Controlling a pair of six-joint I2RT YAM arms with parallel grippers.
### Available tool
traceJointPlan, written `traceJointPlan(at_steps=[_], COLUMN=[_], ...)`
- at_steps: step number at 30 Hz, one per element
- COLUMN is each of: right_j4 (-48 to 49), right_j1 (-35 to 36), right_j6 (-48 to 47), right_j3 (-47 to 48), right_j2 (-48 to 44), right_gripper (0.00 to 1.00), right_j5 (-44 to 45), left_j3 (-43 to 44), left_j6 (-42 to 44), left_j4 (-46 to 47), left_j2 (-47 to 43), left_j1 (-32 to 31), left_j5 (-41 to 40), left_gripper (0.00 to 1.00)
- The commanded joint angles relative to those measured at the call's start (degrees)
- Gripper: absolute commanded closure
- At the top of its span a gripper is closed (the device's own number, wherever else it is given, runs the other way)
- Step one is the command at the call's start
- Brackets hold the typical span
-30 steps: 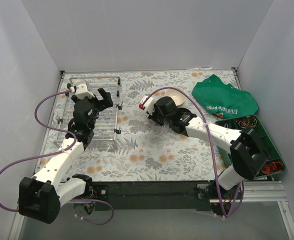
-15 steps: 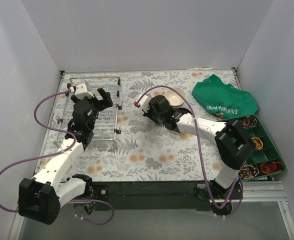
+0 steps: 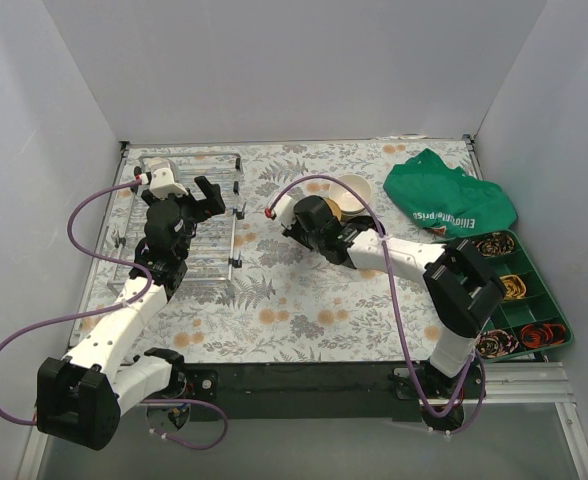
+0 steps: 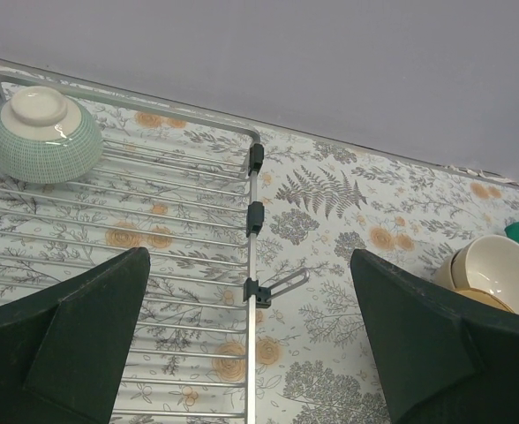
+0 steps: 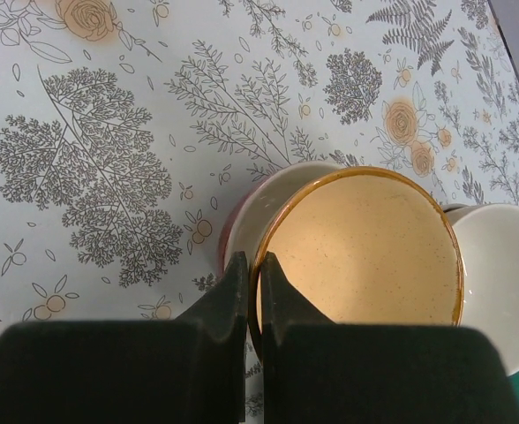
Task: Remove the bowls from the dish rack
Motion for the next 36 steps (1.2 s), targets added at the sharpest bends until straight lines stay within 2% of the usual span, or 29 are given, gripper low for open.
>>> traceJointPlan(at_steps=[1, 10, 15, 29, 32, 36], right_j4=[5.32, 5.49, 6.28, 7.51, 7.51, 7.08], right_j1=[2.07, 3.3, 3.21, 0.05, -0.39, -0.39], right_j6=[-2.11, -1.84, -3.95, 0.35, 0.88, 1.76], right_j3=[3.04, 0.85, 1.98, 1.9, 1.98, 2.16], right_j2=[-3.94, -7.01, -3.95, 2.38, 3.0, 2.56], right_gripper=[0.99, 0.99, 0.99, 0.99, 0.94, 0.76], right_j5=[5.03, 5.3, 8.02, 3.37, 2.84, 2.05], left_j3=[1.15, 0.88, 0.97, 0.88, 0.88, 0.88], left_j6=[0.71, 0.88, 0.88, 1.06, 1.24, 1.15], left_j4=[-0.05, 0.12, 0.04, 0.21, 0.21, 0.3], left_j2=[-1.76, -1.85, -1.59, -1.85, -1.76, -1.68], left_j1=[0.19, 0.19, 0.19, 0.19, 0.19, 0.28], left_j5=[-0.44, -0.62, -0.44, -0.27, -0.27, -0.09], left_gripper=[0.02, 0.02, 0.02, 0.02, 0.02, 0.02])
